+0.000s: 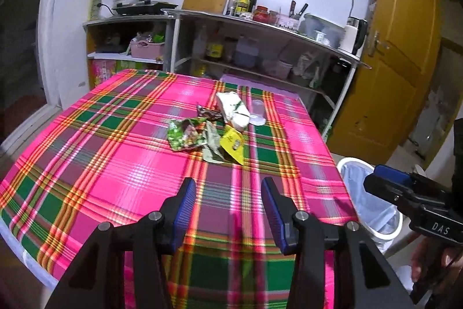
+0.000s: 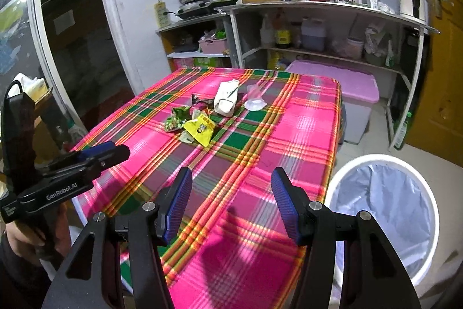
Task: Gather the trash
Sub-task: 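Withdraw both open tools from the bin back over the table, then grasp the green snack bag with the left tool while the right tool grasps the yellow snack bag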
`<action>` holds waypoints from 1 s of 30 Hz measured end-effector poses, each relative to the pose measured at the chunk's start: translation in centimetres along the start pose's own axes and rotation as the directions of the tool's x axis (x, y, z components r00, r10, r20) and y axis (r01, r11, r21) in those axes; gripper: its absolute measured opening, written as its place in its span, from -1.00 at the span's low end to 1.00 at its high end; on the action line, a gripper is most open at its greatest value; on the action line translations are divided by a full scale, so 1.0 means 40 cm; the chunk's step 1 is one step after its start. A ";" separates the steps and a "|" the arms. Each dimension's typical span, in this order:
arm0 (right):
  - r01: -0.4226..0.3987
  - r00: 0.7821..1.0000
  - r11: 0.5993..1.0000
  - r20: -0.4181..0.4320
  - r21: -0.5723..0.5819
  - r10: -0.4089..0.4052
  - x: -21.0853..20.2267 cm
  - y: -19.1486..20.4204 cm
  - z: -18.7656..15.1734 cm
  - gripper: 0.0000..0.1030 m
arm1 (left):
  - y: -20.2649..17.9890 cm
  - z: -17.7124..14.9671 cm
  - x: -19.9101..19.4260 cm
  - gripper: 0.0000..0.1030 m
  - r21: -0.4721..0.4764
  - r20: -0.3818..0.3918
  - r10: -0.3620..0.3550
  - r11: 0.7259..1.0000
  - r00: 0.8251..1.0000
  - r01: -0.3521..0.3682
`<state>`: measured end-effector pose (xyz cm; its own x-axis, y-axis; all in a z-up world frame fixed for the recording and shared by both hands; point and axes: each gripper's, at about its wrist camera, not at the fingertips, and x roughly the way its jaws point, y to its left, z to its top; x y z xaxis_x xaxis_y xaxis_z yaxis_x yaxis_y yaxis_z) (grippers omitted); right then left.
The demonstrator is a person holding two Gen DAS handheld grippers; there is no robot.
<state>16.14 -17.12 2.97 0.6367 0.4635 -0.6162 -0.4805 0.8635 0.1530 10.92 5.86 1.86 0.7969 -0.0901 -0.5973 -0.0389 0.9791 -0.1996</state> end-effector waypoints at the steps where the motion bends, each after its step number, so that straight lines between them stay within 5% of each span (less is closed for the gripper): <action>1: 0.004 1.000 1.000 -0.007 -0.005 -0.004 0.009 0.003 0.004 0.12 | 0.008 0.004 0.004 -0.09 -0.003 0.000 0.002 1.000 1.000 -0.002; 15: -0.013 0.995 1.000 -0.099 0.007 0.014 0.165 0.048 0.091 0.12 | 0.128 0.084 0.077 -0.09 -0.025 0.012 0.059 0.998 0.998 -0.059; 30: -0.056 0.982 0.997 -0.179 0.052 0.064 0.362 0.084 0.161 0.12 | 0.206 0.125 0.187 -0.08 -0.072 -0.031 0.022 0.997 0.999 -0.024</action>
<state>27.63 -6.23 -0.46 0.4865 0.4750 -0.7332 -0.4835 0.8454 0.2269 19.56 14.16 -0.36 0.7768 -0.0740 -0.6254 -0.1016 0.9653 -0.2405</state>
